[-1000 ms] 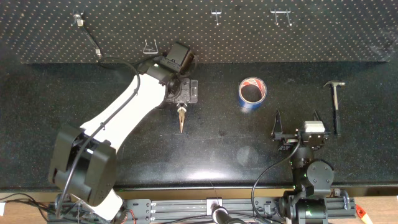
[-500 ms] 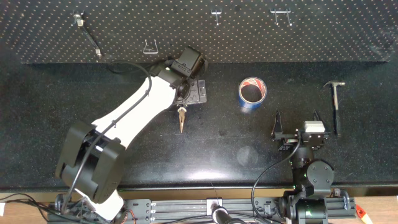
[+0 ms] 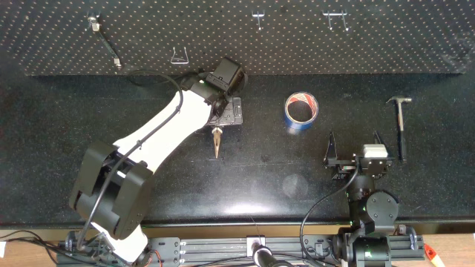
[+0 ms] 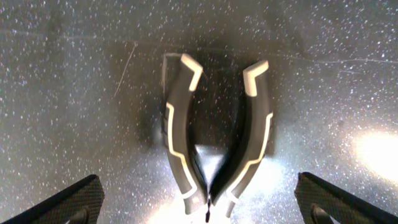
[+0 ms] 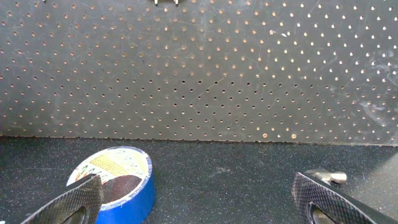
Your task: Place Tools Onto Pegboard
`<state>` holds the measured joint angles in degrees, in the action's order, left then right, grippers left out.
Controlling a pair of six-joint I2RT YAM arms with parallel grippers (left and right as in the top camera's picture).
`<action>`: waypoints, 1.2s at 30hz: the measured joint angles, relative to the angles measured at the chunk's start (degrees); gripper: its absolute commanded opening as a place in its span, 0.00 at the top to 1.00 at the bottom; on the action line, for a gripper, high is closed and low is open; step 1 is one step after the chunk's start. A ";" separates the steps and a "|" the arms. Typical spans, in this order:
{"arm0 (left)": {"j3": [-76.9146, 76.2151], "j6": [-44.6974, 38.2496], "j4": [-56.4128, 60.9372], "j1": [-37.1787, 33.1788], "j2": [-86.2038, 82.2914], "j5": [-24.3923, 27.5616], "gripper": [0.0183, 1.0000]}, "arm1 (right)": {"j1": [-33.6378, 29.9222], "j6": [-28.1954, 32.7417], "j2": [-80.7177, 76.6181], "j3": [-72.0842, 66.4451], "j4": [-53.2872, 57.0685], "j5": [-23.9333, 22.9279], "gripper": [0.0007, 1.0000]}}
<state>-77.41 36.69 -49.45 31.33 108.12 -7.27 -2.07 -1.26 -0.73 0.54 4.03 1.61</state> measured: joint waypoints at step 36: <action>0.00 -5.20 6.93 -2.54 3.19 2.08 0.00 | 0.00 0.00 0.00 0.00 0.00 0.00 0.02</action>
<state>-77.41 31.48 -42.52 28.80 111.31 -5.19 -2.07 -1.26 -0.73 0.54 4.03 1.61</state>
